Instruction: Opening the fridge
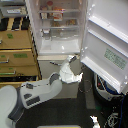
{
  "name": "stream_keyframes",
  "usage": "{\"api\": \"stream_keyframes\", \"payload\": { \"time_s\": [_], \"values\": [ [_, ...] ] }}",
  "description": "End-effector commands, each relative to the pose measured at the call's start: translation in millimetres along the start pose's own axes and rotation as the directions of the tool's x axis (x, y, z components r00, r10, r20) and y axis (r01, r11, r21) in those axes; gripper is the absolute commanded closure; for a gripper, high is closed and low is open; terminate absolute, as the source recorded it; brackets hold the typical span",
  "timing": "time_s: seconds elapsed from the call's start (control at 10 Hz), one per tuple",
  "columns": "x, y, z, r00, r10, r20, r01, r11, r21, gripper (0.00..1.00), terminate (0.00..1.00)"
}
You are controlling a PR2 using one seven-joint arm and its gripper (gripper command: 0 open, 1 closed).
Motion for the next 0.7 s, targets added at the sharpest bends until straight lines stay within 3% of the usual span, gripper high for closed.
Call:
{"api": "stream_keyframes", "payload": {
  "time_s": [0.1,0.6,0.7],
  "values": [
    [-302.9,32.4,56.9,0.973,0.097,-0.207,-0.097,0.995,0.011,0.0,0.0],
    [-388.2,29.2,54.7,0.969,0.197,-0.151,-0.195,0.98,0.026,0.0,0.0],
    [-412.9,28.1,32.6,0.951,0.263,-0.166,-0.252,0.964,0.083,0.0,1.0]
  ]
}}
